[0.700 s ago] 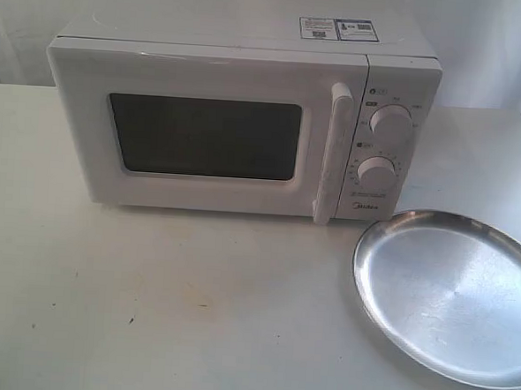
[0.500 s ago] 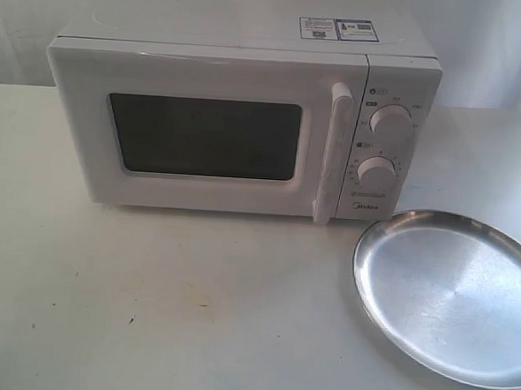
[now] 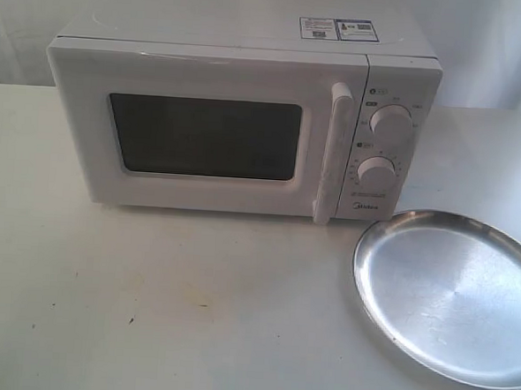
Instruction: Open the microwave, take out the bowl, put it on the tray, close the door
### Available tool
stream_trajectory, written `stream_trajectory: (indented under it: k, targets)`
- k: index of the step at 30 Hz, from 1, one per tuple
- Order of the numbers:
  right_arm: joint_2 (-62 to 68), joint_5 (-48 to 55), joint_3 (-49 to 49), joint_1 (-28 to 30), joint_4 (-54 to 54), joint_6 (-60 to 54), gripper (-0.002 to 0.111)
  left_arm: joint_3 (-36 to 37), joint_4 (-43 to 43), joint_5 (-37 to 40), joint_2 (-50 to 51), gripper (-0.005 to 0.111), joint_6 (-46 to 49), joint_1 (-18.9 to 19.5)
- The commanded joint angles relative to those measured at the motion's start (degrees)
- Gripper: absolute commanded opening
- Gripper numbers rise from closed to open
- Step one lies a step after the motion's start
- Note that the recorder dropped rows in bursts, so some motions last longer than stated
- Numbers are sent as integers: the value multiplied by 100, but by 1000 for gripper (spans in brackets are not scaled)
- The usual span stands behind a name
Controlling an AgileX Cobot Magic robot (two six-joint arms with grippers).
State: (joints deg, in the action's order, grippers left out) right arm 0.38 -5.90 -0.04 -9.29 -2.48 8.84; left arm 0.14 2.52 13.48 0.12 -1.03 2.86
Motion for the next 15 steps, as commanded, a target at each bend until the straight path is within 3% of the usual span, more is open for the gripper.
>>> stream_trajectory:
  k: [1,9,12,15]
  targets:
    - [-38,-548,4,15,460,2539,0,-14,-32,4,-12,0,-20,-24]
    - [-38,-2774,-292,15,-240,2611,0,-14,-32,4,-12,0,-20,-24]
    - [148,-2880,-984,15,-439,2597,0,-14,-32,4,-12,0,-20,-24]
    - [794,-2816,-1852,15,-1689,2521,0,-14,-32,4,-12,0,-20,-24]
